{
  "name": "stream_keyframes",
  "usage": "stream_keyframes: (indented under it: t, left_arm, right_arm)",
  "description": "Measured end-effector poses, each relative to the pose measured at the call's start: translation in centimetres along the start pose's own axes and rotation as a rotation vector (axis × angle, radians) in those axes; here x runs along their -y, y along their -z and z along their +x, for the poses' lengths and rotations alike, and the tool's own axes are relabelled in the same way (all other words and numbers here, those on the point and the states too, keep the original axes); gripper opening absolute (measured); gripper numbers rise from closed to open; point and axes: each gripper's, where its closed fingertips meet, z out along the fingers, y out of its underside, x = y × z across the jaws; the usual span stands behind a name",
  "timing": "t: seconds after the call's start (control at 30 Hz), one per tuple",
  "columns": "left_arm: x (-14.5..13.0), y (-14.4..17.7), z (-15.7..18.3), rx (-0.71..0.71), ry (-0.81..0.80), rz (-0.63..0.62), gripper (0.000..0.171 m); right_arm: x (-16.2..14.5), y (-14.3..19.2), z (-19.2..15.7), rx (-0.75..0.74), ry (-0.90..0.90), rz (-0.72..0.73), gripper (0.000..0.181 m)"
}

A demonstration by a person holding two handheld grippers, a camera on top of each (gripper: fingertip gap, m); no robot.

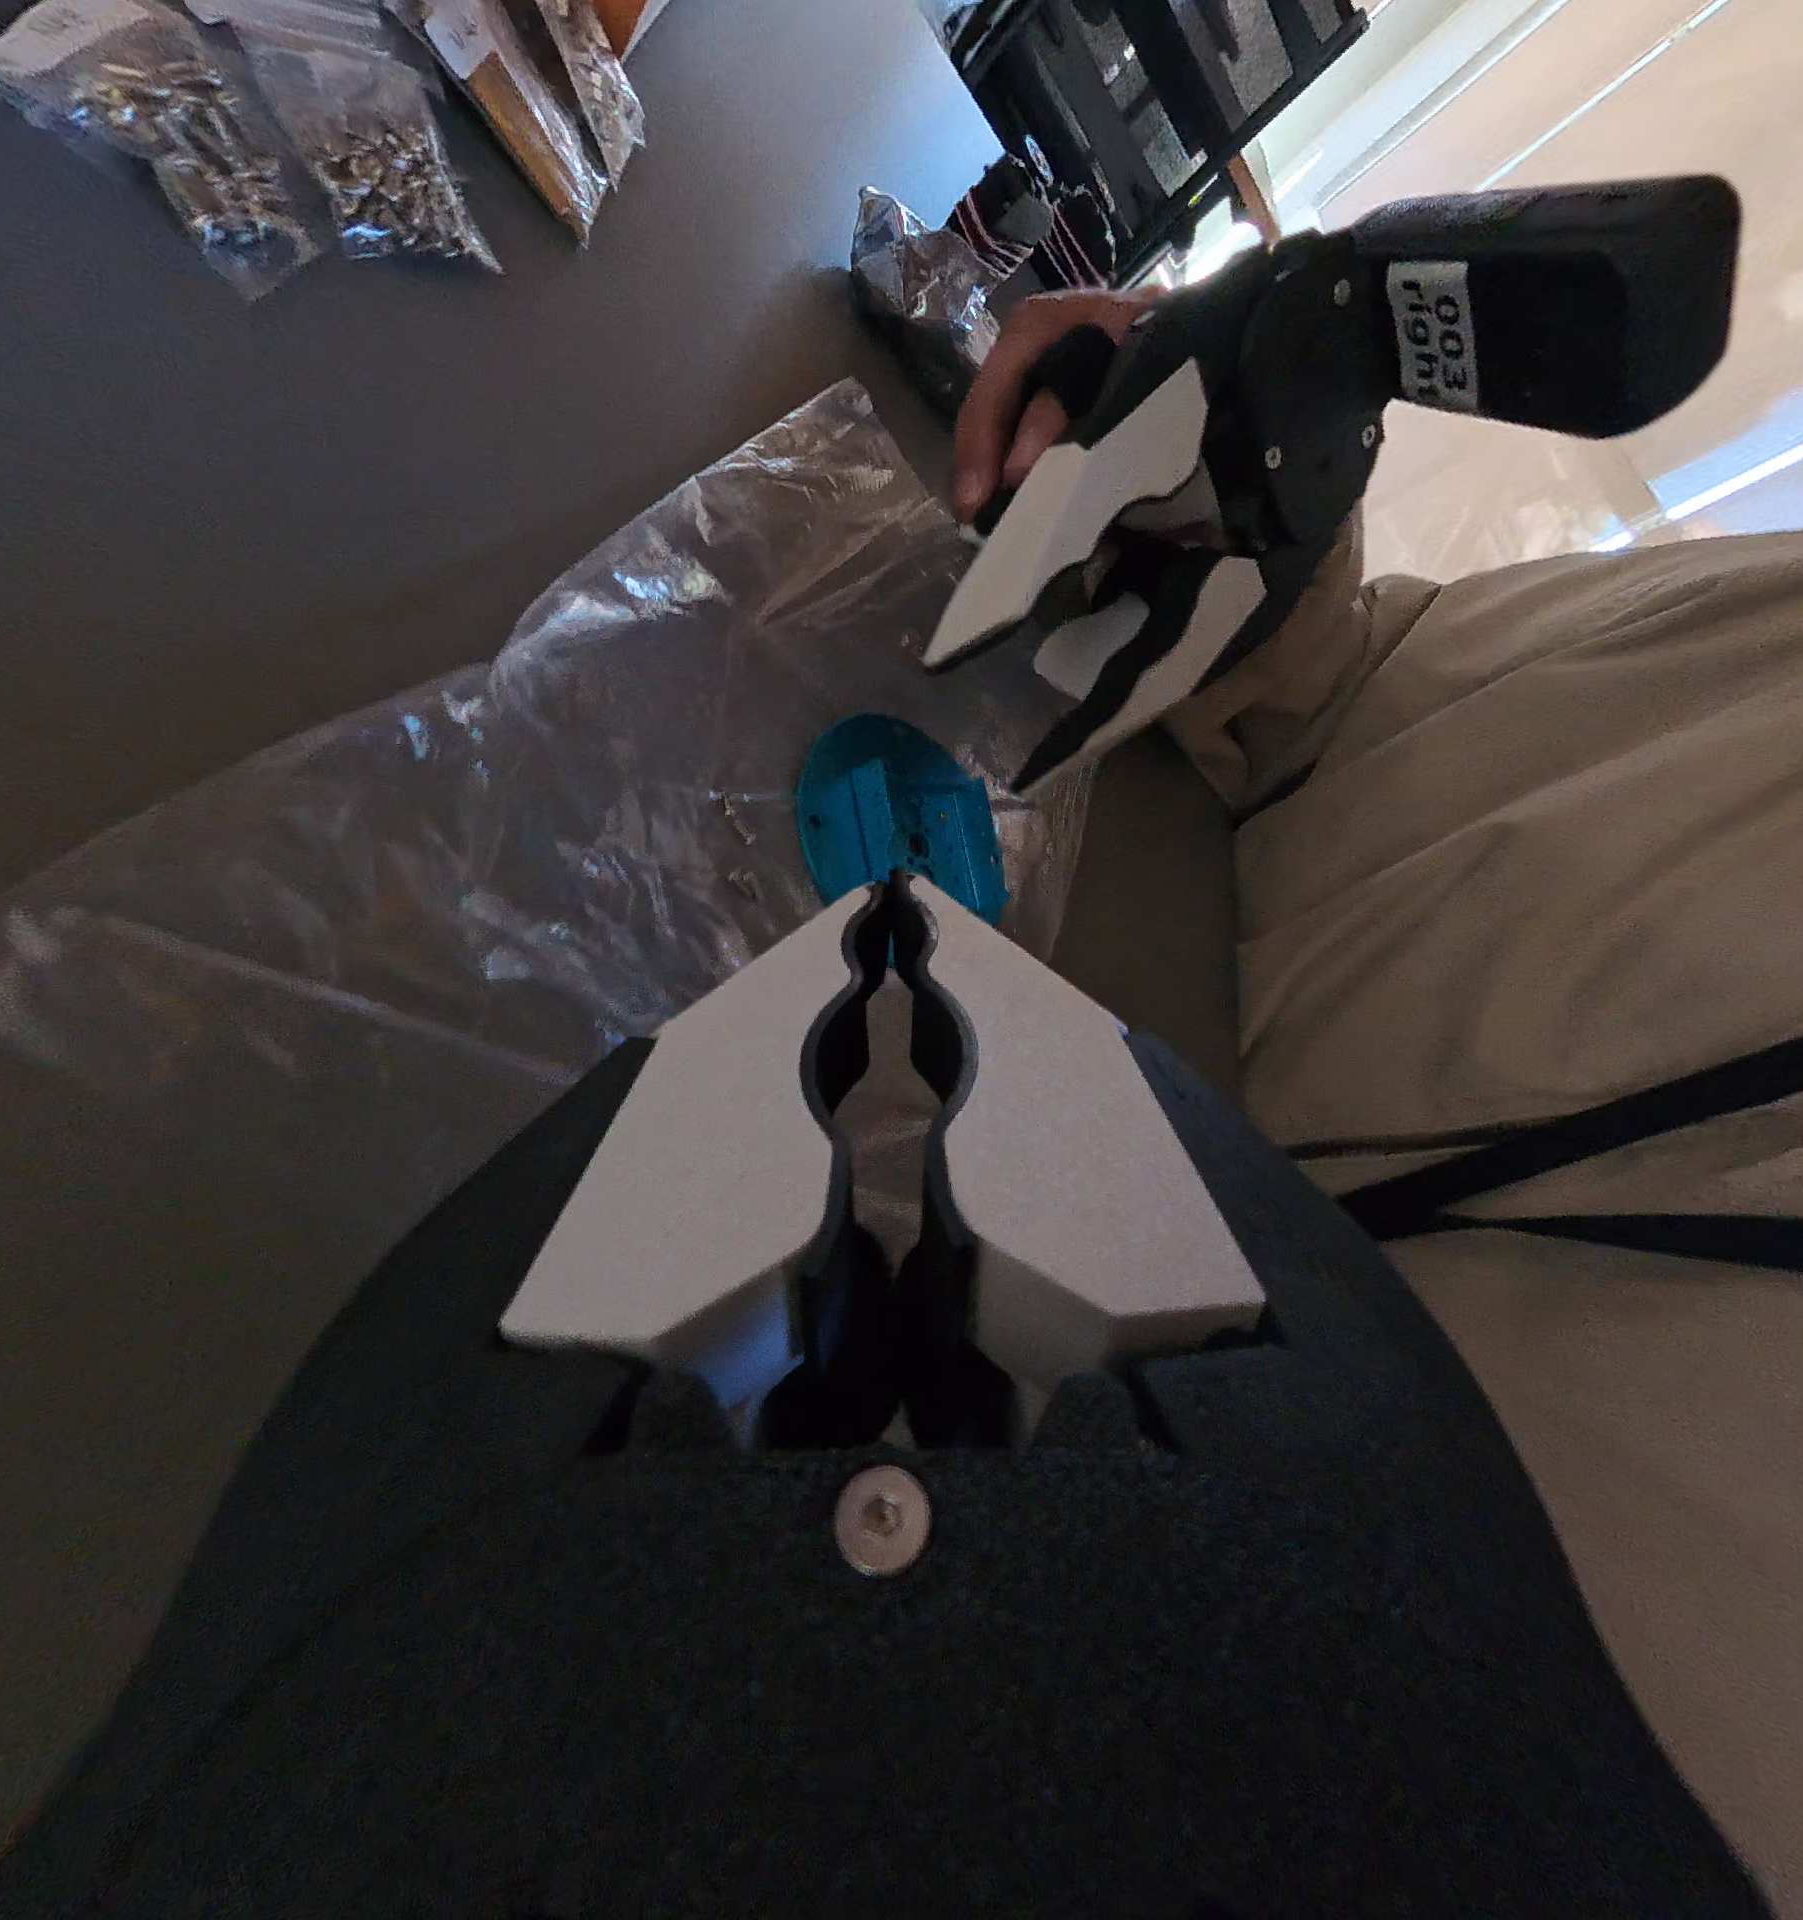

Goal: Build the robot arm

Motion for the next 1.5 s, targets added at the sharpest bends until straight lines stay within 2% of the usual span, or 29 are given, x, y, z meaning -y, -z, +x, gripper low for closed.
stream_keyframes:
  t: [0.1, 0.17, 0.23, 0.27, 0.4, 0.43, 0.63, 0.7, 0.8, 0.87, 0.97, 1.03, 1.1, 1.27, 1.43, 1.5]
  left_arm:
    - [-1.1, 0.5, 1.0, -0.025, -0.049, -0.031, 0.000]
    - [-1.6, -0.2, 0.8, 0.054, -0.149, -0.054, 0.000]
    - [-2.0, -1.2, 0.9, 0.134, -0.272, -0.069, 0.011]
    - [-2.3, -1.8, 1.2, 0.157, -0.326, -0.081, 0.010]
    - [-4.0, -3.9, 2.4, 0.193, -0.499, -0.130, 0.002]
    - [-4.2, -4.4, 2.5, 0.199, -0.518, -0.134, 0.000]
    - [-5.3, -5.4, 1.0, 0.320, -0.587, -0.205, 0.000]
    - [-5.5, -5.6, 1.2, 0.318, -0.587, -0.200, 0.000]
    - [-5.5, -5.6, 1.2, 0.325, -0.589, -0.187, 0.000]
    - [-5.4, -5.5, 1.2, 0.333, -0.604, -0.175, 0.000]
    - [-5.5, -5.5, 1.4, 0.353, -0.643, -0.173, 0.000]
    - [-5.6, -5.5, 1.5, 0.358, -0.666, -0.173, 0.000]
    - [-5.6, -5.4, 1.7, 0.357, -0.675, -0.163, 0.000]
    - [-5.8, -5.3, 1.7, 0.358, -0.693, -0.163, 0.000]
    - [-5.4, -4.6, 2.1, 0.354, -0.687, -0.144, 0.000]
    - [-4.4, -3.4, 1.9, 0.375, -0.677, -0.109, 0.010]
  right_arm:
    - [-1.0, 0.0, 0.2, 0.012, -0.035, -0.056, 0.039]
    - [-1.2, 0.1, 0.4, 0.028, -0.097, -0.059, 0.041]
    - [-2.0, 0.0, 1.2, 0.024, -0.181, -0.083, 0.040]
    - [-2.4, -0.1, 1.4, 0.041, -0.237, -0.093, 0.038]
    - [-2.4, -0.6, 0.7, 0.231, -0.524, -0.080, 0.029]
    - [-2.2, -0.5, 0.3, 0.280, -0.563, -0.074, 0.032]
    - [-1.6, -1.0, -0.3, 0.321, -0.629, -0.095, 0.028]
    - [-1.0, -1.4, -0.7, 0.352, -0.670, -0.093, 0.030]
    - [-0.8, -1.6, -0.2, 0.338, -0.743, -0.092, 0.025]
    - [-0.5, -1.6, 0.4, 0.347, -0.840, -0.051, 0.015]
    - [0.1, -1.0, 0.1, 0.473, -1.001, 0.021, 0.018]
    - [-0.2, -0.9, -0.4, 0.523, -1.049, 0.016, 0.012]
    - [0.1, -0.7, -0.3, 0.545, -1.078, 0.045, 0.001]
    - [-0.2, -1.3, -0.7, 0.492, -1.014, -0.019, 0.000]
    - [0.3, -0.4, 0.3, 0.465, -0.998, 0.041, 0.000]
    - [0.6, 0.0, 0.8, 0.452, -0.994, 0.073, 0.000]
